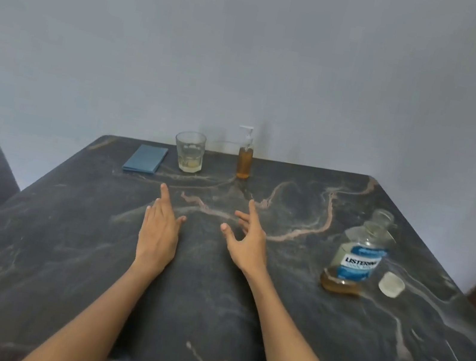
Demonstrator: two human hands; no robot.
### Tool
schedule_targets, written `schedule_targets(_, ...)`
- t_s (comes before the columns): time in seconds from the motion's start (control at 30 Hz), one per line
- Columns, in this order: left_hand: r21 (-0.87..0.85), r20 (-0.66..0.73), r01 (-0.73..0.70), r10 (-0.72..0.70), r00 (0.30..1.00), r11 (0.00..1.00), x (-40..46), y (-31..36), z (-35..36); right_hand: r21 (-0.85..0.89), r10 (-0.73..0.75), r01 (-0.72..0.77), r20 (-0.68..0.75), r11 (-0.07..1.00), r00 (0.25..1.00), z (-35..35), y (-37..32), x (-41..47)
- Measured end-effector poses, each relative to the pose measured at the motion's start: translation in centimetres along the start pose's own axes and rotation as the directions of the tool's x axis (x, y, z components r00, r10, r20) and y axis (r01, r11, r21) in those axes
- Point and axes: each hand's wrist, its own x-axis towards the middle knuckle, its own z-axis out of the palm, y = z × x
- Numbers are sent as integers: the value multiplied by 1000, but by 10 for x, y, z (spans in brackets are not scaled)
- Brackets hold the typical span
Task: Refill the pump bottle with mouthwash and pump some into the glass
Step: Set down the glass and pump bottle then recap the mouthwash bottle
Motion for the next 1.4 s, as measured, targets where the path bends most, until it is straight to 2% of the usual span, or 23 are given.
schedule_targets(0.23, 129, -3, -58, 59, 998, 990, -51, 17, -26, 39, -20, 18, 44, 999, 999, -22, -11, -67)
schedule_targets(0.5, -135, -2, -175, 177, 984, 975, -107, 88, -28, 93, 1, -1, 1, 996, 1000, -52, -19, -120)
schedule_targets(0.7, -228, 65, -242, 263, 963, 943, -125, 138, -12, 123, 15, -8, -55, 992, 998, -101, -10, -151)
schedule_targets(1.0, -295, 132, -271, 320, 938, 916, -128, 187, 11, 177, 94, -41, -299, 983, 949, -186, 15, -158)
schedule_targets(1.17, -338, 149, -269, 334, 931, 902, -114, 214, 20, 149, 110, -41, -495, 988, 862, -214, 25, -137)
schedule_targets(1.3, -456, 213, -183, 306, 928, 871, -103, 237, 27, 68, 100, -74, -622, 995, 776, -228, 31, -116)
schedule_targets(1.4, -577, 251, -106, 300, 920, 810, -96, 252, 35, -12, 106, -147, -629, 989, 770, -234, 37, -101)
